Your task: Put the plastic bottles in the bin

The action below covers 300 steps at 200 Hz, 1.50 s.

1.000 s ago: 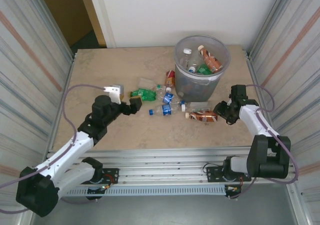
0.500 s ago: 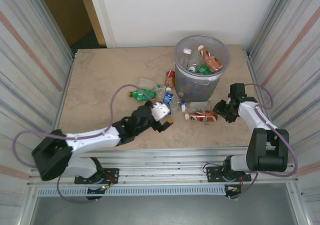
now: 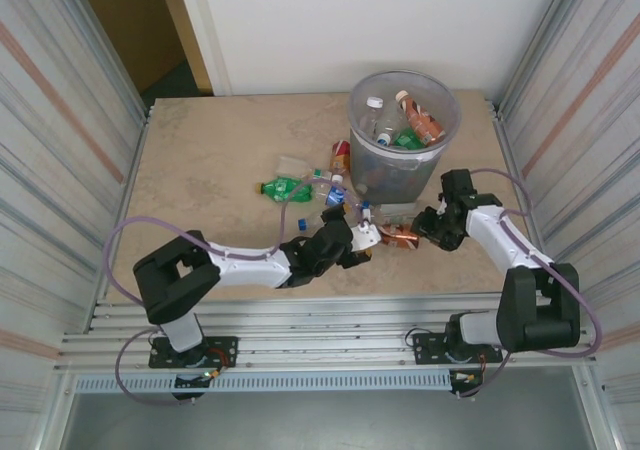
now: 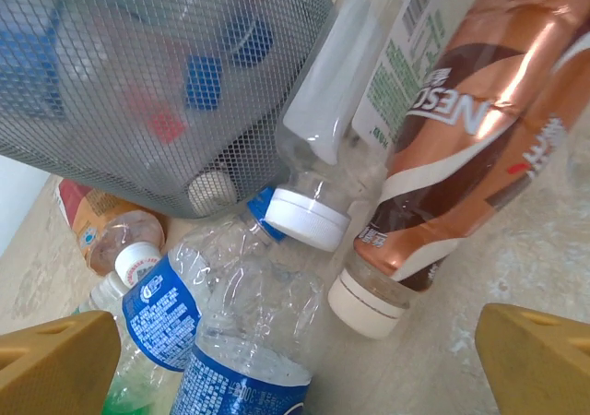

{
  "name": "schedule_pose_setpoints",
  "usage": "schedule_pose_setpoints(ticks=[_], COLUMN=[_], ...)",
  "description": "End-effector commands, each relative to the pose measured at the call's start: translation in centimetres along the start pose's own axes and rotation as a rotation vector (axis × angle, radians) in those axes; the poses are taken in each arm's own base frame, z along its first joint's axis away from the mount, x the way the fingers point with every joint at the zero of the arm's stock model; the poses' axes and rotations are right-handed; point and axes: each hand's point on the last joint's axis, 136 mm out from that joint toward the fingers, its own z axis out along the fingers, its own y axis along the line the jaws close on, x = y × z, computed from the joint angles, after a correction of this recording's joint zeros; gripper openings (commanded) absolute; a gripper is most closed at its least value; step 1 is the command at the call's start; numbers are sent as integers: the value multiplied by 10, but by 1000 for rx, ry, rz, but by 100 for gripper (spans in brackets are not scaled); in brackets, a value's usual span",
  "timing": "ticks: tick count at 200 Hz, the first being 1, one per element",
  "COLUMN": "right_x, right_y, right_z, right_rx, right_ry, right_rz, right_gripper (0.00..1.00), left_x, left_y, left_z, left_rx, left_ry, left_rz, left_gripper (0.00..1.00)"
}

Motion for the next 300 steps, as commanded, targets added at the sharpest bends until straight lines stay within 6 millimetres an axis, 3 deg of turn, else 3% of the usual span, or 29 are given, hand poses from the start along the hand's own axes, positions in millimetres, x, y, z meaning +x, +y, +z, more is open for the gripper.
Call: schedule_pose_setpoints(ticks=[1, 34, 84, 129, 170, 242, 300], right_x=[17, 24, 0, -31, -40, -6, 34], right_y=[7, 22, 43, 61, 66, 46, 54], right_z=[-11, -18, -29, -11, 7, 23, 25], right_rx=[-1, 4, -15, -45, -65, -32, -29], right_ry=[42, 48, -53, -158, -197, -70, 34], right_rz=[-1, -84, -197, -302, -323, -304, -360], right_gripper=[50, 57, 67, 84, 87, 85, 80], left_x=[-1, 11, 20, 24, 26, 37, 44], left_y=[11, 5, 6, 10, 13, 17, 24], left_z=[5, 13, 20, 20, 21, 27, 29], left_rx=[-61, -61, -96, -116, -122, -138, -158], left_ry=[13, 45, 72, 78, 81, 121, 150], left_rz=[-32, -40, -67, -101, -120, -189, -224], left_gripper=[99, 99, 99, 99, 99, 99, 99])
